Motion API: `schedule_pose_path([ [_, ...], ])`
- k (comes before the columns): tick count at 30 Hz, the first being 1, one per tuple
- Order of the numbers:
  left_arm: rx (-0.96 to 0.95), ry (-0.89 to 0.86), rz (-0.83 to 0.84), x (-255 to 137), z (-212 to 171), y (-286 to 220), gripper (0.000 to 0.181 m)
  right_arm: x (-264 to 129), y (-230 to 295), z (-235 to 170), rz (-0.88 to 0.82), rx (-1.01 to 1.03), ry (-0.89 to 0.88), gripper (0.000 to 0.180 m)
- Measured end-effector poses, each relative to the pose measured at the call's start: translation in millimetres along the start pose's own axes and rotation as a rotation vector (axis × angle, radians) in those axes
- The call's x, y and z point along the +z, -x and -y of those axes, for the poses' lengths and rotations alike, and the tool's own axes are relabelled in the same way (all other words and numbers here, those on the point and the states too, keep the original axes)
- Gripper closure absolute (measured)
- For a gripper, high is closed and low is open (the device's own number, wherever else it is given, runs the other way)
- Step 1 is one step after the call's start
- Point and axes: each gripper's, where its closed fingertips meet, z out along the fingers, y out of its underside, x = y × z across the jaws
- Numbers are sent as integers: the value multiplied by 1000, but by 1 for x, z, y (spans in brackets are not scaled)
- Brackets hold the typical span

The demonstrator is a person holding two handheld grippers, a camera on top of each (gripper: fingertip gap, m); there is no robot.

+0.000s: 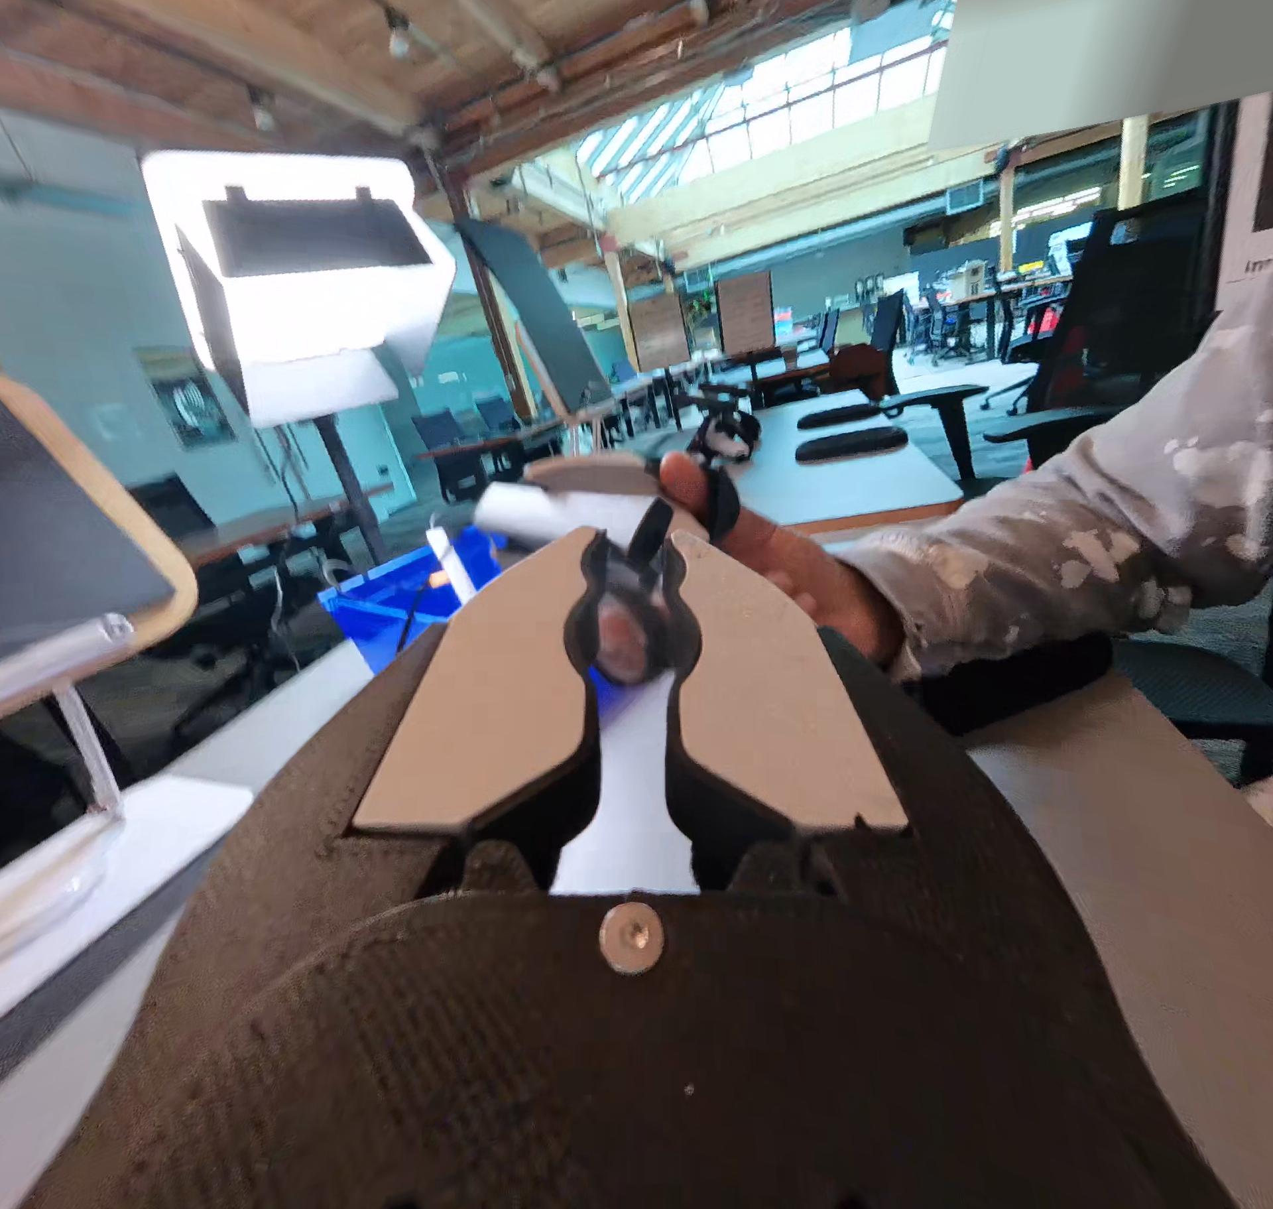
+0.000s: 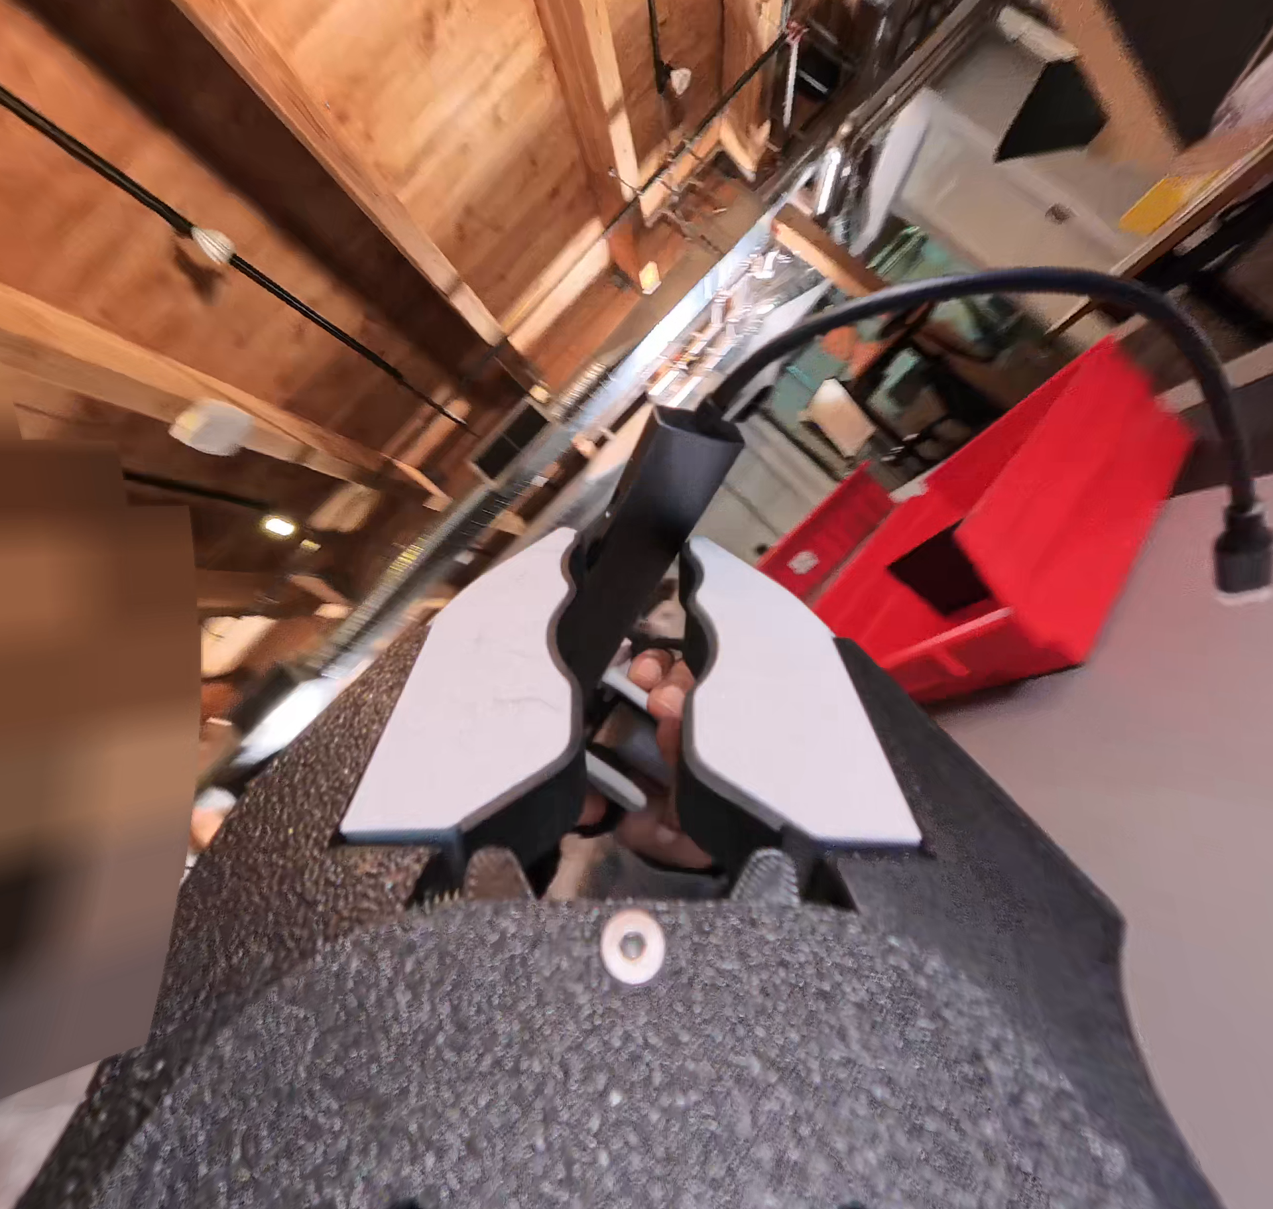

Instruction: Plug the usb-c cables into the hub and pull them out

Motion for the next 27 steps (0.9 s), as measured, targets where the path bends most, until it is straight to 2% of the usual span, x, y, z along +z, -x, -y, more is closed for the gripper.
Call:
schedule_pose_path([
  [5, -68, 209, 85, 3, -47, 21, 153, -9, -7, 14, -190, -416, 92, 157],
  [10, -82, 307, 94, 11, -64, 18, 142, -6, -20, -7, -413, -857, 227, 157],
  [13, -147, 346, 82, 16, -75, 11, 140, 1, -20, -31, -442, -1085, 290, 157],
  [15, -118, 383, 107, 15, -81, 14, 143, 5, -17, -48, -421, -1131, 325, 157],
  [18, -40, 402, 137, 11, -82, 18, 162, 8, -14, -55, -399, -1180, 344, 157],
  [21, 12, 378, 140, 5, -73, 23, 163, 9, -4, -55, -287, -1163, 378, 157],
  [24, -15, 299, 50, 0, -59, 17, 168, 0, 8, -57, -110, -1181, 473, 155],
  [27, -82, 258, -118, -2, -56, 0, 171, -17, -2, -68, -38, -1127, 627, 151],
])
